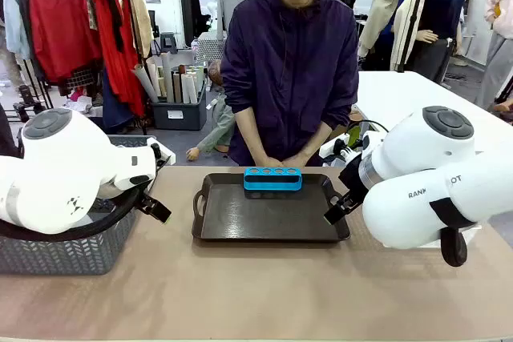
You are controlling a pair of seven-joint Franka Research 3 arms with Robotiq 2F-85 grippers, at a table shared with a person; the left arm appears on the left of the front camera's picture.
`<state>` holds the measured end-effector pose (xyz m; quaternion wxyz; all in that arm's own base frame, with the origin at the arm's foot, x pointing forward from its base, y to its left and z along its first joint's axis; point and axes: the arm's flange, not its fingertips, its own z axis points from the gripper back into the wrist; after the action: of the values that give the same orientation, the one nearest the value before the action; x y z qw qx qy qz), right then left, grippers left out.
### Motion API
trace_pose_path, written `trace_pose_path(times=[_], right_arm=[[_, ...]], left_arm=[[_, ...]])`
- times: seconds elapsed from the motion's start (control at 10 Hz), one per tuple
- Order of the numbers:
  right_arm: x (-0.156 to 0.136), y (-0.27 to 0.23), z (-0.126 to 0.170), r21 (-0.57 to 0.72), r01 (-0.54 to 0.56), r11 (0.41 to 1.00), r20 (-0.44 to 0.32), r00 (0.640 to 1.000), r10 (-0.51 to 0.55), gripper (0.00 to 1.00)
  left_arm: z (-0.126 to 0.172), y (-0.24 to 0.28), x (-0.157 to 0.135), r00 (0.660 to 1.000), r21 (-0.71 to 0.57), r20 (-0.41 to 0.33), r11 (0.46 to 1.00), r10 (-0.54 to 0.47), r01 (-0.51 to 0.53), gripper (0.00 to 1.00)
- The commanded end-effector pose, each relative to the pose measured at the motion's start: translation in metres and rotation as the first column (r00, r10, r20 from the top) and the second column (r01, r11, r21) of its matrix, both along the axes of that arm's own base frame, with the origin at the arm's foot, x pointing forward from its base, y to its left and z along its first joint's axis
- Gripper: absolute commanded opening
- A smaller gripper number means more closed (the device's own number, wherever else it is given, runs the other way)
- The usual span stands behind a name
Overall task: Prepare the laboratory tools.
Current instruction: Pick up one Large Measuring Cup and place it on the Handle tray.
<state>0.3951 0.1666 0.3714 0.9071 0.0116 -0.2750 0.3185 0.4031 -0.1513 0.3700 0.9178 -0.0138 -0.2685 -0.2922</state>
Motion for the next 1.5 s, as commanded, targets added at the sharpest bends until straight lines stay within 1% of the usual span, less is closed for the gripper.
trace_pose_path(times=[0.0, 1.4], right_arm=[[0.0000, 0.0000, 0.0000, 0.000, 0.000, 1.000, 0.000, 1.000, 0.000, 1.00], [0.0000, 0.0000, 0.0000, 0.000, 0.000, 1.000, 0.000, 1.000, 0.000, 1.00]], left_arm=[[0.0001, 0.0000, 0.0000, 1.000, 0.000, 0.000, 1.000, 0.000, 0.000, 1.00], [0.0001, 0.0000, 0.0000, 1.000, 0.000, 0.000, 1.000, 0.000, 0.000, 1.00]])
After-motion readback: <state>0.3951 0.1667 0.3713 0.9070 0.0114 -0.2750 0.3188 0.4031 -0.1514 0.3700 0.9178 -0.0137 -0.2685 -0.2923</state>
